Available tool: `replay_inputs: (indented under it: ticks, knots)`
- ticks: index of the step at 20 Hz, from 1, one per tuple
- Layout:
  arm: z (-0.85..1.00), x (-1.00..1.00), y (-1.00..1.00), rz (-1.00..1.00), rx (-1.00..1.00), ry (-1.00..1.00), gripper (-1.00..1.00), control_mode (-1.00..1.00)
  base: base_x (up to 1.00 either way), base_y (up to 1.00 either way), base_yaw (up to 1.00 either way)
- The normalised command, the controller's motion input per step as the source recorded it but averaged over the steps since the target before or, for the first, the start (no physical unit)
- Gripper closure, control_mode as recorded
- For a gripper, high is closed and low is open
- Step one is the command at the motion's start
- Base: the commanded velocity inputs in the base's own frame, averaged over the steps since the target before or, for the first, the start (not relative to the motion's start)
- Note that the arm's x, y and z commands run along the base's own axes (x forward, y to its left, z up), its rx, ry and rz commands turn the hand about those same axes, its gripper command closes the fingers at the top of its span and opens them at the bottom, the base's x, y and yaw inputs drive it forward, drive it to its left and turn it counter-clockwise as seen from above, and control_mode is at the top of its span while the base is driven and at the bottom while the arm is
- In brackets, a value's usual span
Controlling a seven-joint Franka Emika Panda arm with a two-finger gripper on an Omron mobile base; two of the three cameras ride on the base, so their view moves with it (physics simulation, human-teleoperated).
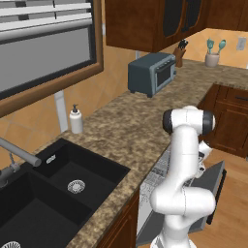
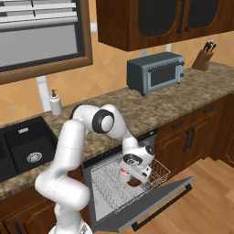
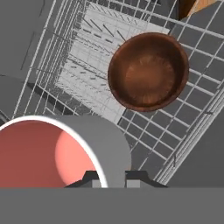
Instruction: Pick up the cup and bowl from the counter, place them in the dishwasher, and close the dishwasher door.
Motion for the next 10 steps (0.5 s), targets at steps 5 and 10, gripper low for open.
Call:
replay_inputs:
  ticks: [5, 10]
  knots:
    - [-0.37, 0.06, 0.02, 0.13, 0.01, 0.02, 1.0, -1.0, 0.0, 0.0, 0.0]
    - [-0.48, 0.1, 0.03, 0.12, 0.05, 0.04, 1.0, -1.0, 0.0, 0.0, 0.0]
